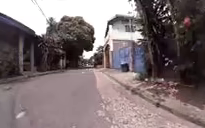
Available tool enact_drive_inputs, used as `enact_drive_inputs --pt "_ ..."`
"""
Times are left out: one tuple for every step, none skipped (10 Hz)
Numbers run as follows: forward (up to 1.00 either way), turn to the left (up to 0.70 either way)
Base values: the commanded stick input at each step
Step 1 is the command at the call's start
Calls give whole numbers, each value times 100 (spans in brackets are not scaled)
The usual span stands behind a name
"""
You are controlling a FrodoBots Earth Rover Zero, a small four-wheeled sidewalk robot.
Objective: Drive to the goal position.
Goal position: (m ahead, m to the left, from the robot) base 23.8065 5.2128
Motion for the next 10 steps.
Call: enact_drive_inputs --pt "100 33" --pt "100 0" --pt "100 0" --pt "100 0" --pt "100 0" --pt "100 0" --pt "100 0" --pt "100 0" --pt "100 0" --pt "100 0"
